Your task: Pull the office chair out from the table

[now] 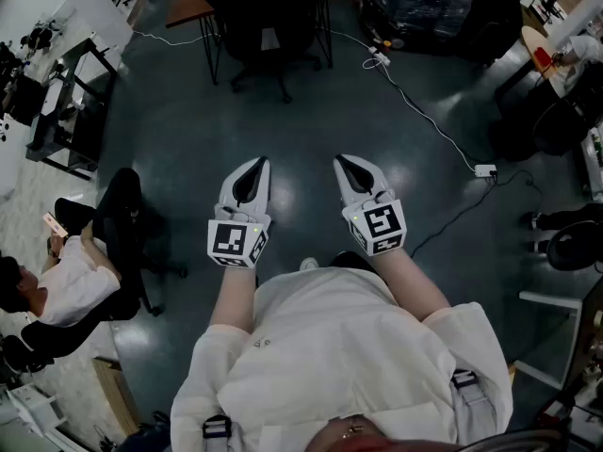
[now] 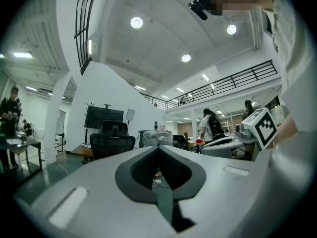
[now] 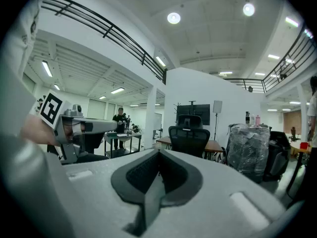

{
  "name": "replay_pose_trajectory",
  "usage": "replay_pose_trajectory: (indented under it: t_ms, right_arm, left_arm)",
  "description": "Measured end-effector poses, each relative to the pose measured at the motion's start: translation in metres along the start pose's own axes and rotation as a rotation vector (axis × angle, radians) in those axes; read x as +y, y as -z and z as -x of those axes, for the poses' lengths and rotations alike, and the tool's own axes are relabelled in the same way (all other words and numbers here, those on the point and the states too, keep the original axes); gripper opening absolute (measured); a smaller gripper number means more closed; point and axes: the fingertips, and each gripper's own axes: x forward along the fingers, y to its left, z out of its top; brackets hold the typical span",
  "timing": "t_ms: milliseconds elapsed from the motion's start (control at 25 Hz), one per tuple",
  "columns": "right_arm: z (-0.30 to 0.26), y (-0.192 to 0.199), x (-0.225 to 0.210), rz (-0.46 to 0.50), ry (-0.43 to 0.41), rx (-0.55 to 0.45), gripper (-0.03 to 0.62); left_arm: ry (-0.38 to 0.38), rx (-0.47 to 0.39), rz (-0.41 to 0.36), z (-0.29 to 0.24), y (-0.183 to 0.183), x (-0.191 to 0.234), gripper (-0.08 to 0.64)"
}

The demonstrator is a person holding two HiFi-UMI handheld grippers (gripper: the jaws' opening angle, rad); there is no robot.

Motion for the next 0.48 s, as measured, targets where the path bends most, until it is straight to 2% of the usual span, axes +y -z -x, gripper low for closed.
replay_pose_trajectory:
  t_ms: [240,480]
  right_arm:
    - [-0.004,0.001,0.007,0.000,-0.007,0.013,-0.009]
    - [-0.006,0.004,0.013,0.011,-0.015,0.031,-0.009]
  left_arm:
    - [0.021,0.003,-0.024,0.001,-0.001,-0.001,0.017]
    - [0.015,0.010,-0.015,0.006,0.001,0.005,0.017]
